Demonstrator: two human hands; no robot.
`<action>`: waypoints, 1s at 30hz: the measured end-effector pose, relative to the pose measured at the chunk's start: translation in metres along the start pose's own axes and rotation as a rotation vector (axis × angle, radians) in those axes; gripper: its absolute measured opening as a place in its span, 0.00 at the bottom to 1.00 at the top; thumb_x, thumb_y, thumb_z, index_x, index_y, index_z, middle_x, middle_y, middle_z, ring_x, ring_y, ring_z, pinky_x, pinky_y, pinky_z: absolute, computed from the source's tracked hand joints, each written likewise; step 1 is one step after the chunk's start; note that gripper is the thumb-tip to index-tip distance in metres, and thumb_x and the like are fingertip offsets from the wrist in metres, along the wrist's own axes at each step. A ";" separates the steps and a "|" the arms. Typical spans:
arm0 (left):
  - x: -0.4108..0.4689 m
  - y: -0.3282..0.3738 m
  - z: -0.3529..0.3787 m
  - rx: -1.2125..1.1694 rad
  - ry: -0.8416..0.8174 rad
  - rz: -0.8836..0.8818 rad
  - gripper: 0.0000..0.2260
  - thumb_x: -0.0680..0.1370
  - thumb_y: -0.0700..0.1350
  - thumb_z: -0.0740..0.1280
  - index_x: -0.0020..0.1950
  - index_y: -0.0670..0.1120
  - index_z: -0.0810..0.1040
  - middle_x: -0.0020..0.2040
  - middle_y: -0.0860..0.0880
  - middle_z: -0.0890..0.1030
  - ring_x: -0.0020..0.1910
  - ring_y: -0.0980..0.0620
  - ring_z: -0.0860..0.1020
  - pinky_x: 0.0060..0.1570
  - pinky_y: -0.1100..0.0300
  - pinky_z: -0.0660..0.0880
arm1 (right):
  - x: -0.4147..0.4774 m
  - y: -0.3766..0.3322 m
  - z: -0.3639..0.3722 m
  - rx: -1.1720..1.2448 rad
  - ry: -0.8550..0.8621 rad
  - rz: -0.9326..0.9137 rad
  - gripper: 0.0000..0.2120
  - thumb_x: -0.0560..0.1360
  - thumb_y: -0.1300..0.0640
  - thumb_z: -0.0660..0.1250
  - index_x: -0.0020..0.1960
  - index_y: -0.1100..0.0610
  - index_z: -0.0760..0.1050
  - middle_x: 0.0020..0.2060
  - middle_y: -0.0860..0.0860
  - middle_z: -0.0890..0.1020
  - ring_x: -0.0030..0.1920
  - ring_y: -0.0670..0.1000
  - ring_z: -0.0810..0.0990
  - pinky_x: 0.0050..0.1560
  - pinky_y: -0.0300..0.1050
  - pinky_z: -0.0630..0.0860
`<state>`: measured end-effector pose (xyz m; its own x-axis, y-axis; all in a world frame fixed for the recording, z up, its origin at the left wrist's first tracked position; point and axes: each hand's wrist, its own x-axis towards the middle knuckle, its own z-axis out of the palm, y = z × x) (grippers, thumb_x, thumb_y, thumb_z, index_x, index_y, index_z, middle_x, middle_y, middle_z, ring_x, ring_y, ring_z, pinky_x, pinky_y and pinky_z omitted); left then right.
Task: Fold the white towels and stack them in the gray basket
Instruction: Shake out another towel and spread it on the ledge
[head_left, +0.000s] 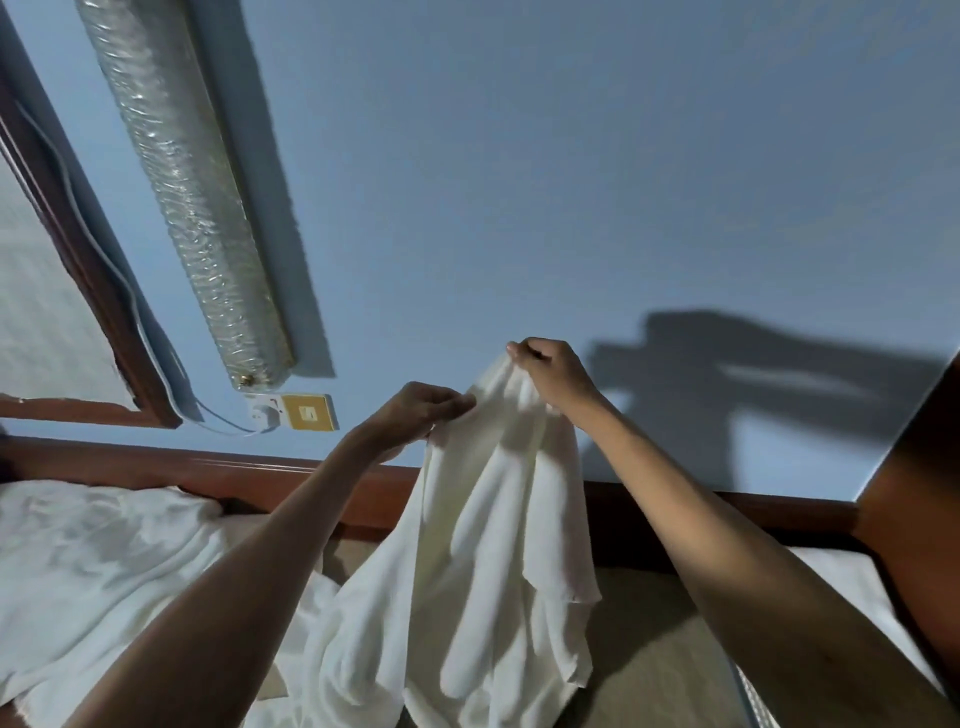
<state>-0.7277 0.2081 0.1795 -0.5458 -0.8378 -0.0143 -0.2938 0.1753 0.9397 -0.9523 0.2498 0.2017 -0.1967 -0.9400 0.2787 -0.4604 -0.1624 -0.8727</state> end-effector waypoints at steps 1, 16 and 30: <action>-0.001 0.000 -0.001 0.023 0.011 0.010 0.21 0.77 0.58 0.73 0.49 0.38 0.86 0.47 0.35 0.84 0.43 0.46 0.80 0.47 0.51 0.77 | 0.006 -0.001 -0.003 -0.009 0.067 -0.005 0.22 0.83 0.52 0.64 0.33 0.55 0.62 0.25 0.44 0.61 0.27 0.45 0.59 0.31 0.43 0.58; 0.000 0.048 -0.008 0.456 -0.086 0.116 0.10 0.83 0.44 0.65 0.46 0.46 0.84 0.38 0.57 0.81 0.37 0.62 0.76 0.41 0.67 0.71 | 0.000 -0.011 -0.014 -0.137 -0.684 0.139 0.12 0.76 0.53 0.75 0.59 0.52 0.81 0.52 0.46 0.86 0.55 0.44 0.84 0.60 0.44 0.78; 0.005 0.019 -0.002 0.632 0.246 0.309 0.23 0.77 0.58 0.59 0.41 0.38 0.80 0.34 0.52 0.75 0.34 0.54 0.70 0.42 0.44 0.76 | 0.014 -0.032 -0.015 0.126 -0.368 0.094 0.10 0.85 0.56 0.62 0.46 0.57 0.75 0.38 0.52 0.70 0.42 0.54 0.67 0.46 0.47 0.67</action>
<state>-0.7346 0.2060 0.1984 -0.5073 -0.7807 0.3650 -0.5909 0.6234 0.5121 -0.9530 0.2466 0.2394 0.1009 -0.9935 0.0532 -0.3413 -0.0848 -0.9361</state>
